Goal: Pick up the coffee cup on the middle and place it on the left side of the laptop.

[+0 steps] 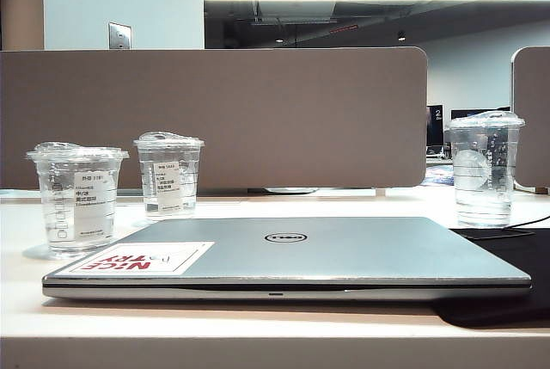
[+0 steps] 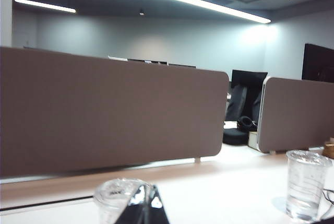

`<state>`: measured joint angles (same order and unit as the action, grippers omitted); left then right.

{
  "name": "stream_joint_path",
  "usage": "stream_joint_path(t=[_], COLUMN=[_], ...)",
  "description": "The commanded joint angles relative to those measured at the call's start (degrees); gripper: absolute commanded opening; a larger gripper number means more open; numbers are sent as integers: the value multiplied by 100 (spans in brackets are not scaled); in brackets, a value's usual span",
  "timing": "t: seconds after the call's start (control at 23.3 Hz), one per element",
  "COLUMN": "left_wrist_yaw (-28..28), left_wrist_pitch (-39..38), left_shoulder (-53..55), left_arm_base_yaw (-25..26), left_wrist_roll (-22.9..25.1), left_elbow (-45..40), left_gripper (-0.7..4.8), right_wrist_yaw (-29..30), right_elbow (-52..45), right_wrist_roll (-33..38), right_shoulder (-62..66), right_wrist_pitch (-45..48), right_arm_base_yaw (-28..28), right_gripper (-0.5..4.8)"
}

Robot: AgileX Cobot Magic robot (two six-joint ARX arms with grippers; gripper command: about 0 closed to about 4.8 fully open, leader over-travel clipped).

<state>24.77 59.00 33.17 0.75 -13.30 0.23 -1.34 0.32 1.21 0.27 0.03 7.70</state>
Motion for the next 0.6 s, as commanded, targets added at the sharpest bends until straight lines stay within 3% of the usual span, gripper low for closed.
stream_joint_path(t=[0.04,0.17,0.3,0.6], left_wrist_yaw=[-468,-1150,-1703,-2017], left_wrist_pitch=[-1698,-3674,-4798,-5445], left_shoulder=[-1123,-2461,-3324,-3305], left_arm_base_yaw=[7,7,7,4], left_wrist_roll=[435,739,876,1377], left_elbow=[50,74,74,188], left_gripper=[-6,-6,-6,-6], right_wrist_yaw=[-2,-2,-2,-2], right_elbow=[-24,-24,-24,-24], right_wrist_roll=[7,7,7,7], right_shoulder=[-31,-31,-31,-31], right_wrist_pitch=[105,105,105,83], right_arm_base_yaw=[-186,-297,-315,-321], right_gripper=[-5,-5,-5,-5])
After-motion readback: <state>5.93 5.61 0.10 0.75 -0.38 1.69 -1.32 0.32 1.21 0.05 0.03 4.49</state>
